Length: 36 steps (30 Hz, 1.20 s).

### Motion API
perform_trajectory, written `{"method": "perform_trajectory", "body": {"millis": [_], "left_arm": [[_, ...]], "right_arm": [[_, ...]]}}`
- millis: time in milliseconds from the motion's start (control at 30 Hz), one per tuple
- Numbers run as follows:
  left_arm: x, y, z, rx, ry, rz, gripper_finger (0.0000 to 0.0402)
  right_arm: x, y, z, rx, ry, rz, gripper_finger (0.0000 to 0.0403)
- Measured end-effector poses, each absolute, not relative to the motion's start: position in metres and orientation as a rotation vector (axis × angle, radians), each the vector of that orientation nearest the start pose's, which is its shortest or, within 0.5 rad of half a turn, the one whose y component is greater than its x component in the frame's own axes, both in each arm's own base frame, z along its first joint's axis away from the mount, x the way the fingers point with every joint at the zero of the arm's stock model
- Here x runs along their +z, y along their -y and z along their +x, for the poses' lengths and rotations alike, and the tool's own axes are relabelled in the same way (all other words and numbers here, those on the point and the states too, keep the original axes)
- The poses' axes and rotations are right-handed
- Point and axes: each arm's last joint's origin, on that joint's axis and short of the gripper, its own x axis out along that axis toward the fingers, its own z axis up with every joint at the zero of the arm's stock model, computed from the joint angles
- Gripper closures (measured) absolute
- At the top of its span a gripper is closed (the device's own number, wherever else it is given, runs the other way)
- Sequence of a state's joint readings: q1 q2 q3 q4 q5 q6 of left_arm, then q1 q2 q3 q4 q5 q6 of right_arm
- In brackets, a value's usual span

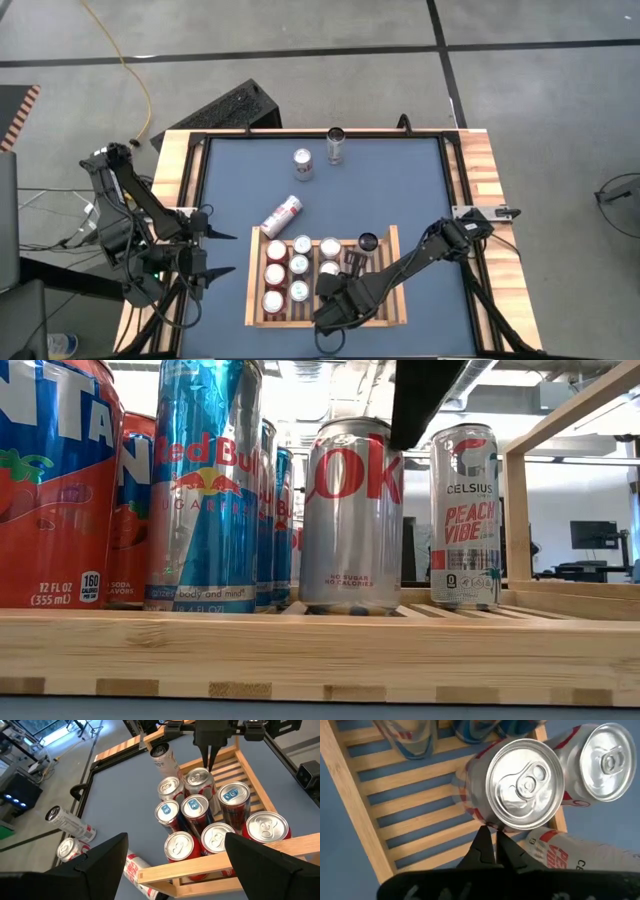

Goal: Place canned beverage on shelf
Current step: Adjust the white-pink soda can on the shelf, then put the white-pink soda can on the shelf aligned with the other white-pink

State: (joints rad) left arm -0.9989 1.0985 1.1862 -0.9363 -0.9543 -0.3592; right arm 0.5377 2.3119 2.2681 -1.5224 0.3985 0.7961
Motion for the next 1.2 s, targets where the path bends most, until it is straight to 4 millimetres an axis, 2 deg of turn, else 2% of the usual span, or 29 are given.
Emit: {"method": "perform_trajectory", "body": {"millis": [100,267,500,733,833,967,1100,1200], "left_arm": [[0.356,0.151,0.125,0.043,-0.468,0.351,0.0081],[0.356,0.151,0.125,0.043,-0.467,0.351,0.0081],[0.357,0.151,0.126,0.048,-0.456,0.361,0.0081],[0.359,0.151,0.126,0.055,-0.439,0.354,0.0081],[0.359,0.152,0.126,0.051,-0.439,0.362,0.0081],[0.359,0.152,0.126,0.049,-0.440,0.364,0.0081],[0.359,0.152,0.126,0.046,-0.440,0.341,0.0081],[0.360,0.152,0.126,0.040,-0.442,0.334,0.0081]], "right_arm": [[0.259,-0.224,0.386,-0.412,-1.286,-0.044,0.0403],[0.284,-0.229,0.378,-0.376,-1.221,-0.059,0.0403],[0.307,-0.207,0.377,-0.387,-1.146,-0.208,0.0403],[0.350,-0.142,0.380,-0.409,-1.105,-0.239,0.0401],[0.368,-0.107,0.379,-0.430,-1.099,-0.225,0.0380],[0.380,-0.059,0.383,-0.445,-1.103,-0.225,0.0316],[0.381,-0.013,0.399,-0.381,-1.085,-0.237,0.0231],[0.377,0.023,0.418,-0.306,-1.017,-0.196,0.0172]]}}
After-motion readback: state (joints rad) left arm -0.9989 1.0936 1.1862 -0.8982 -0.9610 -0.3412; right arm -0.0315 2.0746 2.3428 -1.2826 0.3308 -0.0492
